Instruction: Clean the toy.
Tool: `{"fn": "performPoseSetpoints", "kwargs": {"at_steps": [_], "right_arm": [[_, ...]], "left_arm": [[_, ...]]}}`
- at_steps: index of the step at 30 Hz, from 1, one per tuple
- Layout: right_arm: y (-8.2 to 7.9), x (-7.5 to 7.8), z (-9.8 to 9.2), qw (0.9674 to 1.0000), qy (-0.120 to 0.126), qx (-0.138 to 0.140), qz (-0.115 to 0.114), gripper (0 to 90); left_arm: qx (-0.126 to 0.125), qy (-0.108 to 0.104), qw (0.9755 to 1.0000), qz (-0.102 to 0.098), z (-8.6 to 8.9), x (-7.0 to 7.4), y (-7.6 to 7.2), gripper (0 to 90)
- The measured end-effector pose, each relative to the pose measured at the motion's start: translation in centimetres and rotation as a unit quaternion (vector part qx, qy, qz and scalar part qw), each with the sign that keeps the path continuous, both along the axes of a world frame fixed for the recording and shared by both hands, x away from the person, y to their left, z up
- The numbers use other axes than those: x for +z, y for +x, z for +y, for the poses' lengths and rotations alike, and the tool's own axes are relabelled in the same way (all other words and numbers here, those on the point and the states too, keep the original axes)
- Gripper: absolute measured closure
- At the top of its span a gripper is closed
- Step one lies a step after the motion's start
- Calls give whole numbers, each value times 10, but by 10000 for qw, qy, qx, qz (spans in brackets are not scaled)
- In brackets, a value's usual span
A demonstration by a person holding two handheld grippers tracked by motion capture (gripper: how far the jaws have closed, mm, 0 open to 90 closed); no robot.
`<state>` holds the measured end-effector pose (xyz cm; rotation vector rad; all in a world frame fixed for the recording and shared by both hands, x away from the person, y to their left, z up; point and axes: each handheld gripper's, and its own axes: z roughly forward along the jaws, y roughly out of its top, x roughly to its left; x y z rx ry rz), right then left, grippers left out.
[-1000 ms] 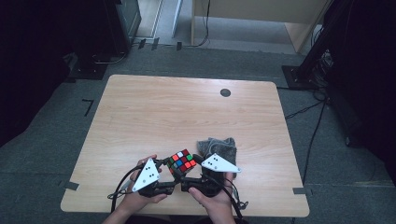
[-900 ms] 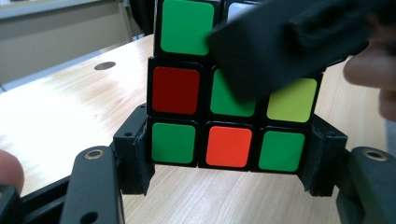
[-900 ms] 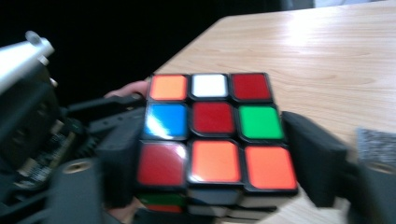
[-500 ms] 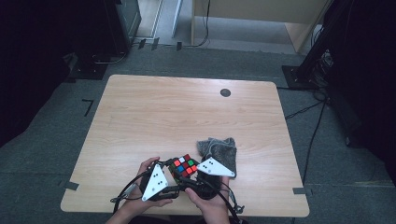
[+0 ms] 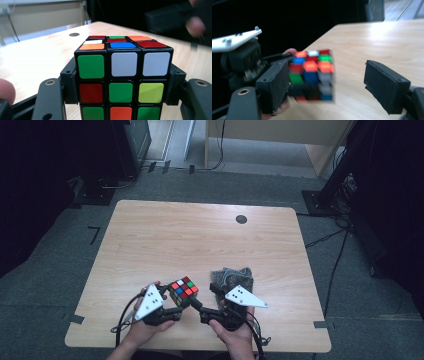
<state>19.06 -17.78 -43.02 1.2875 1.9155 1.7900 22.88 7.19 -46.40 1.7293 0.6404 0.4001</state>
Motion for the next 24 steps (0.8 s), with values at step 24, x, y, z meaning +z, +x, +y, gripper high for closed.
{"fn": "performPoseSetpoints", "kwargs": {"at_steps": [24], "right_arm": [[-12,-37,48,9954,-706,-336,-554,317]], "left_arm": [[-272,-1019,9896,980,-10,4,-1,332]]}}
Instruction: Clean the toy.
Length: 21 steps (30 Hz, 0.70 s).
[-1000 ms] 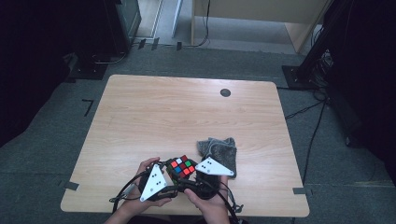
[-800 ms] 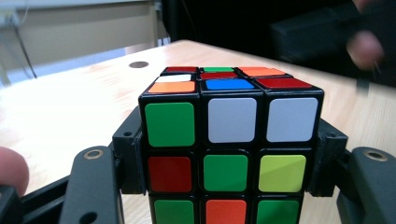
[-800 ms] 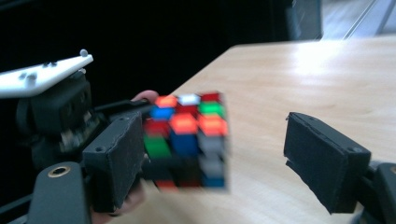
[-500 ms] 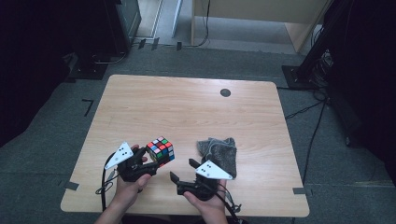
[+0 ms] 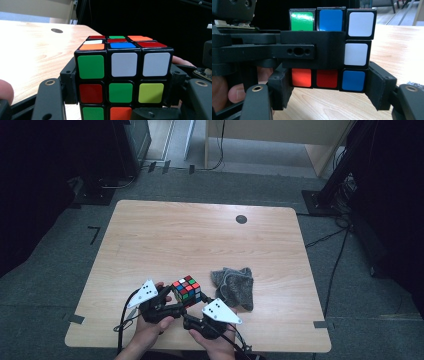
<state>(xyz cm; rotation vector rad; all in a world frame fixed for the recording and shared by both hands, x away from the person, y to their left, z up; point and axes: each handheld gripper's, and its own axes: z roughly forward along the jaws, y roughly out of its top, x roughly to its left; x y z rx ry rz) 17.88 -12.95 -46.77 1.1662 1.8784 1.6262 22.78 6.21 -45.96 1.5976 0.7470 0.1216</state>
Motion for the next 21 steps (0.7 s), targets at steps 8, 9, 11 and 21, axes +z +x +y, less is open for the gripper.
{"fn": "performPoseSetpoints", "kwargs": {"at_steps": [8,9,11,21], "right_arm": [[2,-3,-2,9991,-301,104,272,344],[3,-3,-3,9988,-339,124,320,345],[7,-5,-7,9979,-441,121,456,345],[28,11,-47,9941,-661,469,727,345]], "left_arm": [[59,-213,9997,-89,9,6,4,250],[104,-241,9995,-164,13,8,5,230],[186,-315,9990,-274,22,12,7,203],[138,885,9905,-1039,31,-2,11,176]]}}
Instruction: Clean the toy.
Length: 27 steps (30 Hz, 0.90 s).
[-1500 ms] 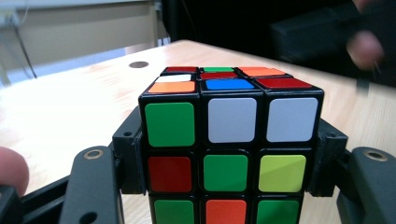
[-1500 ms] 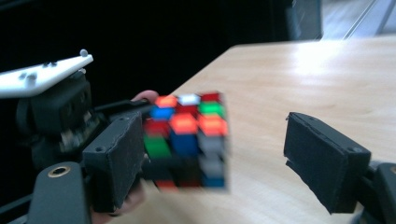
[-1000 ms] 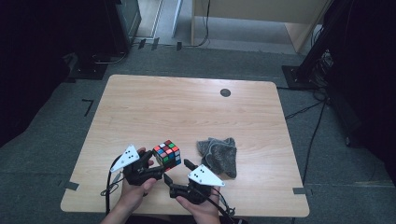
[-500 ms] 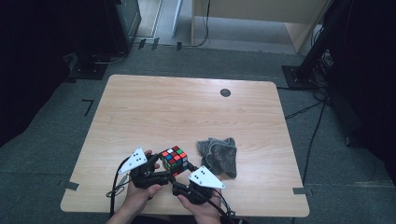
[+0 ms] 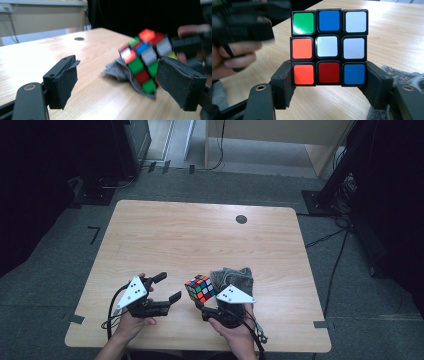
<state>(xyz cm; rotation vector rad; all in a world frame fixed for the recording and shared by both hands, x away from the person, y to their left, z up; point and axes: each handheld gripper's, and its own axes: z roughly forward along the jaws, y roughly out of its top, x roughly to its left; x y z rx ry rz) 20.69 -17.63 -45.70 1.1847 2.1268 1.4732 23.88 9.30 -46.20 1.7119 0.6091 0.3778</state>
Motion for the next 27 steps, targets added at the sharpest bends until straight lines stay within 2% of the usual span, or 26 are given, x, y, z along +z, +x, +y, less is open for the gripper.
{"fn": "performPoseSetpoints", "kwargs": {"at_steps": [3,5,8,11,12,13,14,16,19,20,21,22,23,24,25,26,27], "right_arm": [[2,6,-6,9997,133,108,189,345],[4,10,-9,9989,219,209,358,345],[4,14,-11,9976,362,274,518,346],[3,17,-9,9967,337,343,651,345],[3,17,-7,9960,328,409,724,345],[3,18,-5,9954,316,442,790,345],[2,17,-2,9945,289,516,863,345],[2,17,3,9929,258,619,979,345],[1,15,9,9896,281,758,1190,344],[1,14,10,9881,324,815,1263,344],[2,14,11,9878,335,805,1292,344],[3,13,10,9875,346,810,1304,342],[4,12,9,9870,389,856,1306,340],[6,11,6,9863,480,913,1289,304],[6,11,5,9869,501,903,1240,264],[7,12,-1,9892,466,838,1104,220],[8,14,-5,9900,421,839,1054,189]], "left_arm": [[-47,447,9985,-299,-9,-4,-5,176],[-41,849,9942,-665,-17,-8,-11,178],[-92,1298,9865,-997,-26,-14,-18,177],[-109,1561,9790,-1305,-33,-14,-24,177],[-114,1601,9773,-1382,-35,-14,-26,176],[-115,1676,9741,-1512,-38,-14,-29,176],[-136,1730,9722,-1569,-39,-14,-30,177],[-192,1901,9659,-1747,-43,-16,-34,180],[-207,2026,9601,-1919,-46,-18,-38,275],[-213,2058,9588,-1948,-47,-18,-38,311],[-237,2091,9584,-1928,-47,-18,-38,323],[-253,2078,9594,-1889,-47,-18,-38,336],[-262,2023,9621,-1808,-46,-18,-37,337],[-247,2011,9632,-1768,-45,-17,-36,338],[-211,1955,9661,-1672,-43,-17,-34,338],[-184,1938,9674,-1620,-42,-17,-32,340],[-105,1919,9691,-1545,-39,-17,-30,341]]}}
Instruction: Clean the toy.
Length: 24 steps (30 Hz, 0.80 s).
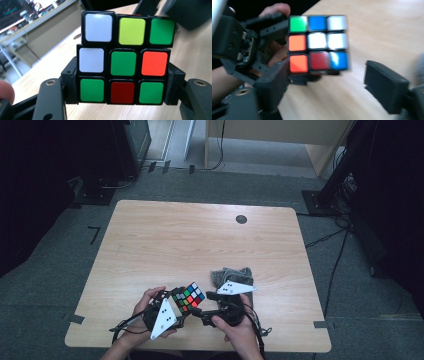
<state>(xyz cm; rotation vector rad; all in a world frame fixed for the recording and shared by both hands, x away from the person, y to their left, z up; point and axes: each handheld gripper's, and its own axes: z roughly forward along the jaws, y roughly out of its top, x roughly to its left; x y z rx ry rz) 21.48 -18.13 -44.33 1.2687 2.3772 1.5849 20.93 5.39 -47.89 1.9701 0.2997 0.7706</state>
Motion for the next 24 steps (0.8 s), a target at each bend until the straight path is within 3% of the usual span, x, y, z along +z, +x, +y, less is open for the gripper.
{"fn": "performPoseSetpoints", "kwargs": {"at_steps": [2,3,6,7,8,9,11,12,16,17,19,20,22,24], "right_arm": [[2,5,-21,9983,249,-440,-296,272],[4,5,-28,9971,291,-585,-382,271],[13,-7,-47,9919,49,-1190,-448,261],[17,-17,-52,9872,-164,-1527,-427,253],[19,-23,-55,9842,-314,-1693,-418,242],[23,-33,-57,9785,-533,-1955,-372,229],[28,-44,-59,9710,-774,-2243,-298,230],[30,-47,-59,9698,-828,-2278,-264,234],[41,-65,-54,9611,-1469,-2338,99,277],[43,-71,-53,9584,-1608,-2352,166,333],[39,-71,-51,9499,-1926,-2461,-51,556],[38,-70,-53,9511,-1912,-2424,-56,656],[35,-64,-59,9607,-1442,-2372,30,717],[26,-51,-60,9723,-816,-2187,-140,722]], "left_arm": [[73,-117,9998,159,5,0,5,341],[114,-154,9996,191,7,0,6,341],[173,-385,9985,355,10,3,10,340],[178,-418,9983,366,11,3,10,341],[173,-438,9981,388,11,3,11,341],[168,-438,9981,392,11,3,11,341],[148,-432,9981,402,11,3,10,341],[127,-433,9982,403,10,3,10,341],[47,-470,9980,425,10,4,8,341],[34,-483,9979,431,10,4,8,341],[15,-501,9977,453,10,4,8,341],[9,-492,9977,464,10,4,8,341],[-8,-483,9976,502,11,4,8,341],[-28,-478,9973,554,10,3,8,341]]}}
